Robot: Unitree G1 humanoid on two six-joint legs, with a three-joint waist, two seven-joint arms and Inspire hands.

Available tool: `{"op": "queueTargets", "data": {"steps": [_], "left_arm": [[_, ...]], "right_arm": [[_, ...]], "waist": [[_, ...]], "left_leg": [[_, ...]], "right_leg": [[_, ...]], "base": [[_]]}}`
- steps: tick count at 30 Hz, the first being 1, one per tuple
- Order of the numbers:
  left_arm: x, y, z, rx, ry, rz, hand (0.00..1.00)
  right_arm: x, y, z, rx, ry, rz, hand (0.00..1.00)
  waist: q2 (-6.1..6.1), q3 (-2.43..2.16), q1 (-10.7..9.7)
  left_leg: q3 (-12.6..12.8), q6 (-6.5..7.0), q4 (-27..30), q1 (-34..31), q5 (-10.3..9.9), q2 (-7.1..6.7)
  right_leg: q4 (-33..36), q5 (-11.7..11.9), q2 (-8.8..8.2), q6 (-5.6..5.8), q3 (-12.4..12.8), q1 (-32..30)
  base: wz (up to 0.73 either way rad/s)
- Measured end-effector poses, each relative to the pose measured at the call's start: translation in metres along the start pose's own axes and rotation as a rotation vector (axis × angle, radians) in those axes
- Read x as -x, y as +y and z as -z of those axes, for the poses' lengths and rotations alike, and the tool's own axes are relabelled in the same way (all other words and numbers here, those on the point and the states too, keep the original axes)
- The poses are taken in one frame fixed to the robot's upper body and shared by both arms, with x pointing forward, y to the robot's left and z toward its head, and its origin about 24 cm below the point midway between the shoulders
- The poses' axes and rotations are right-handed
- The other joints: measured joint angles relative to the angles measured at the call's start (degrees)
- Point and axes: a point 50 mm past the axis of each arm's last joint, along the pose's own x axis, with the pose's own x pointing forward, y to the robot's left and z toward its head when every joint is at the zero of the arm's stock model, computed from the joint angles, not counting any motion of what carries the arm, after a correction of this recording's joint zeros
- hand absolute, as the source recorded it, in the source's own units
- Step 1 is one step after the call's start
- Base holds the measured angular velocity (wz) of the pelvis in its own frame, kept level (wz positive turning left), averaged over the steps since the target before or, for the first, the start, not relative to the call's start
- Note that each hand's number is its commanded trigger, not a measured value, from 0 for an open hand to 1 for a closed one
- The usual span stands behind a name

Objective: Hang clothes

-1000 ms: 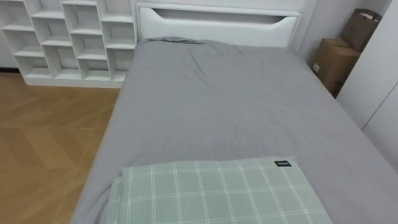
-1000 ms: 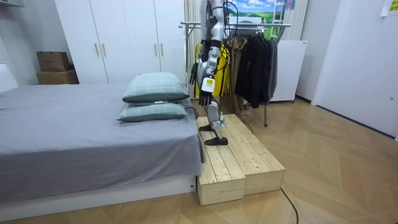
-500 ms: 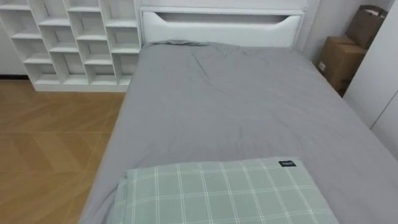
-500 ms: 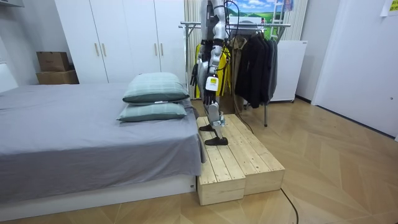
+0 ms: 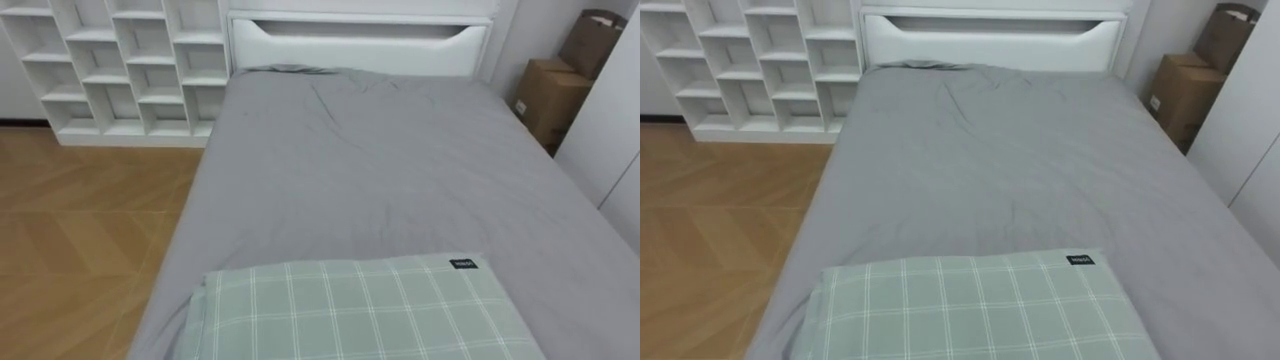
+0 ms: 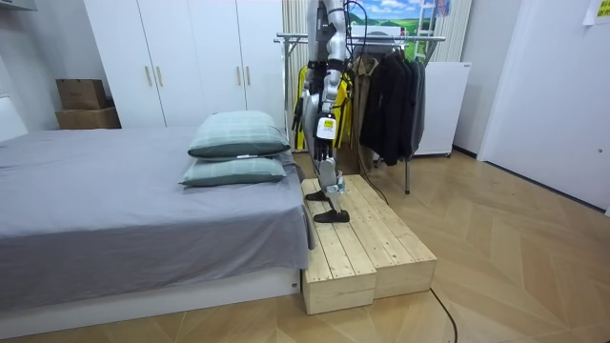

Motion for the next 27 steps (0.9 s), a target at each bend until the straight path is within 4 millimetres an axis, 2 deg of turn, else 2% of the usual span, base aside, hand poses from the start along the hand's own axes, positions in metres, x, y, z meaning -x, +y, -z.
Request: {"op": "queueTargets", "data": {"steps": [9, 20, 27], "left_arm": [[-0.0001, -0.0001, -0.0010, -0.001, -0.002, 0.004, 0.00], [-0.0002, 0.0006, -0.0022, -0.014, 0.000, 0.001, 0.00], [-0.0005, 0.0005, -0.0043, -0.041, -0.003, -0.003, 0.00]], "right_arm": [[-0.0002, 0.0006, -0.0009, 0.007, 0.000, -0.003, 0.00], [-0.0002, 0.0007, -0.0003, 0.007, 0.002, -0.003, 0.00], [-0.0001, 0.0005, 0.0000, 0.007, 0.003, -0.002, 0.00]], "waist": [[-0.10, 0.08, 0.0], [0.00, -0.10, -0.1], [0.02, 0.03, -0.1]], "left_leg": [[0.0, 0.00, -0.1, -0.1, 0.0, 0.00], [-0.1, 0.00, -0.1, -0.1, 0.2, -0.03], [-0.1, -0.01, -0.2, -0.1, 0.2, -0.02]], "right_leg": [[0.0, 0.0, 0.00, 0.00, 0.0, -0.2], [0.0, 0.0, -0.01, 0.00, 0.0, -0.1], [0.0, 0.0, -0.01, 0.00, -0.1, -0.1]], "base": [[0.00], [0.00], [0.00]]}}
